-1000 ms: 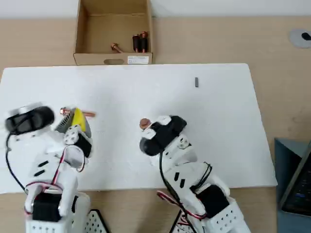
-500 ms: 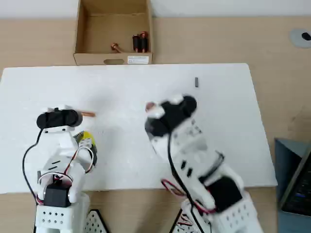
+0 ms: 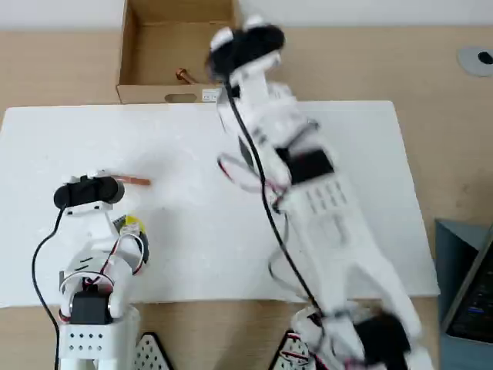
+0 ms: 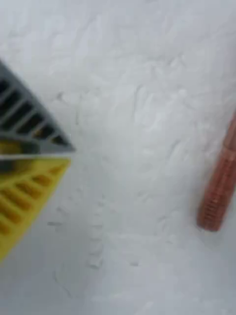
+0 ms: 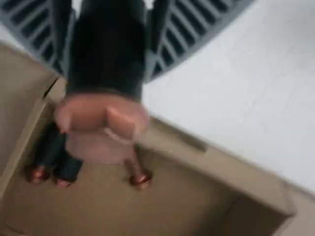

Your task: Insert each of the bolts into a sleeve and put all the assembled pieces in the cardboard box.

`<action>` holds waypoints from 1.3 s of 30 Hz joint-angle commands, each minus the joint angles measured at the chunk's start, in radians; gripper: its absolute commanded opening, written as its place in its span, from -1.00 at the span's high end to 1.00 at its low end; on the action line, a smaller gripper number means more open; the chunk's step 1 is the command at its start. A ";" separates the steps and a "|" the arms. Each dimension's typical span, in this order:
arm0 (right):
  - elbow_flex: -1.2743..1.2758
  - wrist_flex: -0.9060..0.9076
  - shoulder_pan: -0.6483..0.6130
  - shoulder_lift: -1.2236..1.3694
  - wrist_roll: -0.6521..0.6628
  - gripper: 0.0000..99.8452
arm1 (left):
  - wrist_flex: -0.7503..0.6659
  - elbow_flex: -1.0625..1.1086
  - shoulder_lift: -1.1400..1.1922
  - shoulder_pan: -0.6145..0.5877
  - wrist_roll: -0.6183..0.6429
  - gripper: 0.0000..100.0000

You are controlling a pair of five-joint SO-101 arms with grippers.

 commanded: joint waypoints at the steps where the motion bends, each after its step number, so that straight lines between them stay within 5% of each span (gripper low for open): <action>1: -0.286 -0.048 0.024 0.220 -0.008 0.98 | -0.015 -0.008 -0.005 -0.009 0.000 1.00; 20: -1.455 -0.044 0.012 1.290 0.315 0.98 | -0.014 -0.008 -0.005 -0.011 0.000 1.00; 30: -1.662 -0.038 -0.001 1.518 0.473 0.97 | -0.011 -0.008 -0.005 -0.011 0.000 1.00; 39: -1.712 0.078 -0.002 1.526 0.480 0.66 | -0.009 -0.008 -0.005 -0.011 0.000 1.00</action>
